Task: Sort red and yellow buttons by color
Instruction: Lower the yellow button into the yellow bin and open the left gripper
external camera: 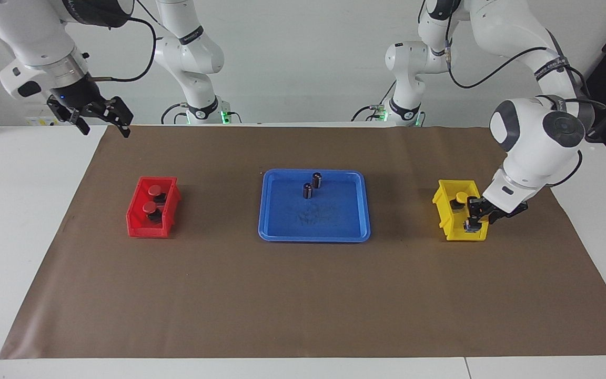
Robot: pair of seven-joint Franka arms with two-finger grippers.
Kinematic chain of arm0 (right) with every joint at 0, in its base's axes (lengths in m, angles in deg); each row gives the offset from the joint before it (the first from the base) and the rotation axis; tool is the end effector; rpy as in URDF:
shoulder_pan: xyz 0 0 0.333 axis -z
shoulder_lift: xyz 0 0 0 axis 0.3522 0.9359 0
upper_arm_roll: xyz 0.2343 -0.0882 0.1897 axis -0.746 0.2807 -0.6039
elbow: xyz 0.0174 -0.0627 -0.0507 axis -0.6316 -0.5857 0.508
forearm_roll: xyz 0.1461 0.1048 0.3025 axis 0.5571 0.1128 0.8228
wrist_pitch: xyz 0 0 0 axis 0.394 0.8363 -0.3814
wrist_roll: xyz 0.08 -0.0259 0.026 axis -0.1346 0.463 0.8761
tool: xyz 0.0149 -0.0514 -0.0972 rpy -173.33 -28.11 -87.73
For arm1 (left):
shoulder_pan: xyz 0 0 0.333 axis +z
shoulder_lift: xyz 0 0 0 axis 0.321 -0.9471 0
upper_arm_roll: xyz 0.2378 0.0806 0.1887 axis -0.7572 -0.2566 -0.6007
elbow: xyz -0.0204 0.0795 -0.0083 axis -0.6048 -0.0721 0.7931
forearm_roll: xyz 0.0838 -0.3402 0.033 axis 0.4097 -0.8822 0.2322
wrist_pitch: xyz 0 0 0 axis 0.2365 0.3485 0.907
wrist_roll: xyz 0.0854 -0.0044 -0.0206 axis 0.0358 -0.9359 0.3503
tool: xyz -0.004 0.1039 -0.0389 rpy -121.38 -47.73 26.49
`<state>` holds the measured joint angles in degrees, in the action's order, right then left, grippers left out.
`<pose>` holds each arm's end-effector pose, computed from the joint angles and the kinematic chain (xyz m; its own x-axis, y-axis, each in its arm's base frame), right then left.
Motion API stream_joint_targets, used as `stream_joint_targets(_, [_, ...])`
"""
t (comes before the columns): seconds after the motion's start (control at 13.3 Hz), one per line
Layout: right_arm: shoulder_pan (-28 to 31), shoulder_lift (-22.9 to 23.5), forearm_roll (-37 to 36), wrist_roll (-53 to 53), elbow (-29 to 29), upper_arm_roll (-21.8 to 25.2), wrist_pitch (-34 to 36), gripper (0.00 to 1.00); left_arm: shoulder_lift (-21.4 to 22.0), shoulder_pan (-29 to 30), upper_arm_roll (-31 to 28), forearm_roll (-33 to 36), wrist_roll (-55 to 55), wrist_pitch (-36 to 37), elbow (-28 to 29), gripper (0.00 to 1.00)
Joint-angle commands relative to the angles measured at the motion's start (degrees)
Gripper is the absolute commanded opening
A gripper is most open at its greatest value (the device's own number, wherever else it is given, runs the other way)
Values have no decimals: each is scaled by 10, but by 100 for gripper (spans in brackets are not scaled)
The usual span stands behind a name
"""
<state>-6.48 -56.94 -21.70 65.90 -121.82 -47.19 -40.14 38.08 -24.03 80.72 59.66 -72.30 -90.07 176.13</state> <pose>0.4793 -0.0536 0.6213 0.9937 -0.0919 -0.0638 -0.0910 -0.9957 0.0168 0.5919 -0.0317 0.4385 0.9839 -0.1766 -0.0261 -0.1778 -0.9824 -0.0565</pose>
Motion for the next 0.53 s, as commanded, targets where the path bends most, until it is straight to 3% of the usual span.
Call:
stream_joint_targets(0.0, [3,-11,2,4,-15,-1,-7,100,35,9,6,14,-6,-15,46,1])
stream_joint_targets(0.22, [3,-10,2,5,-15,-1,-7,100,59,10,6,14,-10,-65,110,1])
stream_joint_targets(0.45, [3,-10,2,6,-15,-1,-8,100,59,10,6,14,-9,-87,127,1])
